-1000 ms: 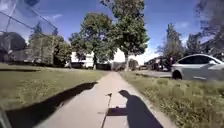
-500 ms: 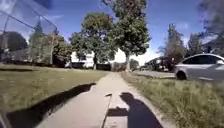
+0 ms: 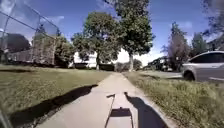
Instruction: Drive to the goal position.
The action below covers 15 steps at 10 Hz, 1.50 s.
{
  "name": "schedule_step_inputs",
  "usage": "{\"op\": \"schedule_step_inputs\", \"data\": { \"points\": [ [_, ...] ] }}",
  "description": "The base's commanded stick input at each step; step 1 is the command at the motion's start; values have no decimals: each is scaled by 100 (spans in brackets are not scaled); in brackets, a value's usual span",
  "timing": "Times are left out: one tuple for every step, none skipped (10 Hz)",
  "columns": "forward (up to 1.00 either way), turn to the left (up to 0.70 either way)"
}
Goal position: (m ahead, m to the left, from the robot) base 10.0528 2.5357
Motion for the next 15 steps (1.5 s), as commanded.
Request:
{"op": "schedule_step_inputs", "data": {
  "points": [
    [70, 0],
    [70, 0],
    [70, 0],
    [70, 0],
    [70, 0],
    [70, 0],
    [70, 0],
    [81, 0],
    [85, 0],
    [98, 0],
    [100, 0],
    [100, 0],
    [100, 0],
    [100, 0],
    [100, 0]
  ]
}}
